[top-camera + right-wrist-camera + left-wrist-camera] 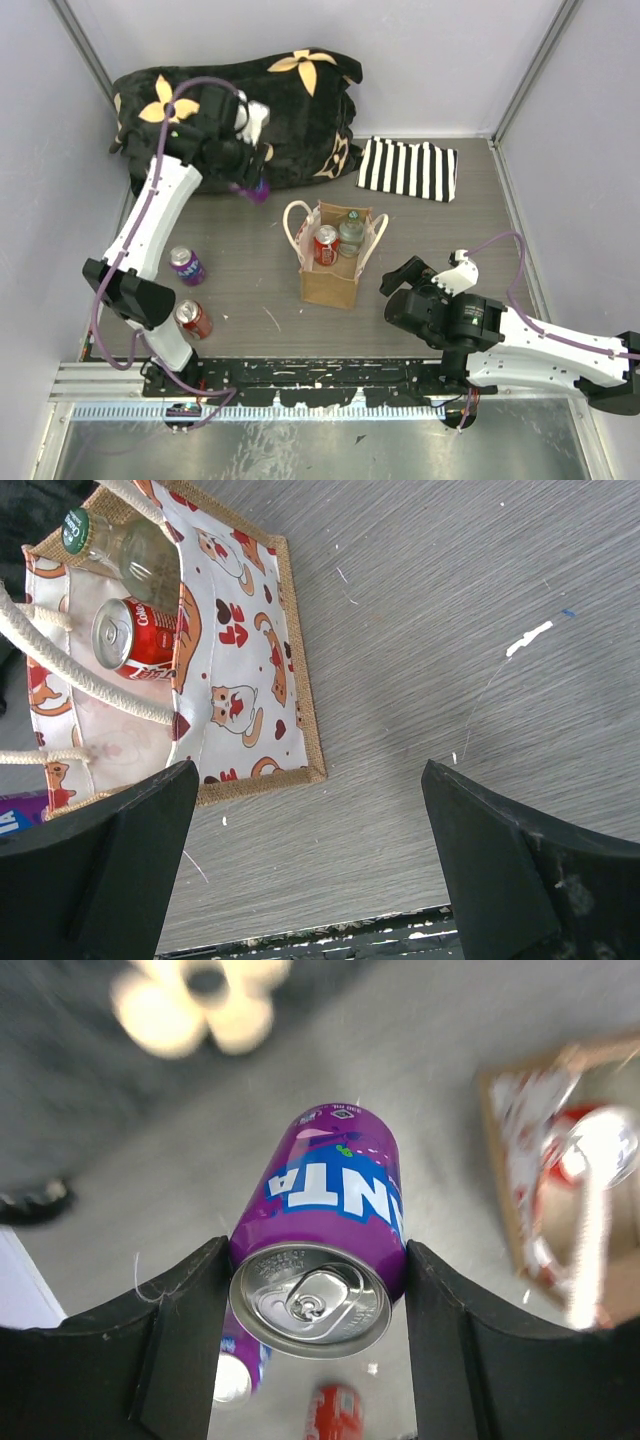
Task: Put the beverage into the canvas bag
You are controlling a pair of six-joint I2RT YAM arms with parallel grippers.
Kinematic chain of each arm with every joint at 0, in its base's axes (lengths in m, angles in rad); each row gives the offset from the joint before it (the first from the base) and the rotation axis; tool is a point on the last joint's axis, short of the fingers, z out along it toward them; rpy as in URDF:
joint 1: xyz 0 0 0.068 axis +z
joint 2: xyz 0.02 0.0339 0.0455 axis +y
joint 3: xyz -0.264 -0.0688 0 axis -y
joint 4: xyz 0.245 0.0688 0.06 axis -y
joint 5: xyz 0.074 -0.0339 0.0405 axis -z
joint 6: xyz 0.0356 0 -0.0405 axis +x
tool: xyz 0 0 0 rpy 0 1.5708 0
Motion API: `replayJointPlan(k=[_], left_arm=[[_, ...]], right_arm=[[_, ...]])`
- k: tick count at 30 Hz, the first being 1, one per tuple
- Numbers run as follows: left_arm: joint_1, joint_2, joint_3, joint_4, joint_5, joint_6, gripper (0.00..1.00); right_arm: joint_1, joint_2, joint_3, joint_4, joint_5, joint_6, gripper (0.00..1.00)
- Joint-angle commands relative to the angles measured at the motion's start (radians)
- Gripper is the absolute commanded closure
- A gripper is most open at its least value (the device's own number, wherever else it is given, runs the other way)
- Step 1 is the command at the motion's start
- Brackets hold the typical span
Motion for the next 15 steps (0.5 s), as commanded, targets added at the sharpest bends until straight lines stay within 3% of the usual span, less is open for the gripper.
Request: replayJointPlan(k=[1,4,7,15], left_arm=[[-0.013,0.058,0.334,-0.039,0.091,-0.01,1.0],[-0.051,0.121,0.476,-0.059,0.129,-0.038,1.0],[-0.112,0.144,0.524,-0.061,0.155,-0.069,1.0],[-0.315,0.125,0.39,0.003,0.052,-0.079,1.0]], right_arm=[[0.003,-0.013,-0.001,-0.003,0.025,0.024,0.0],[0.004,-0.017,0.002,-0.004,0.023,0.022,0.0],[0.003,-0.023,0.006,-0.007,0.023,0.02,0.0],[0.004,-0.026,0.018,-0.016,0.025,0.02,0.0]])
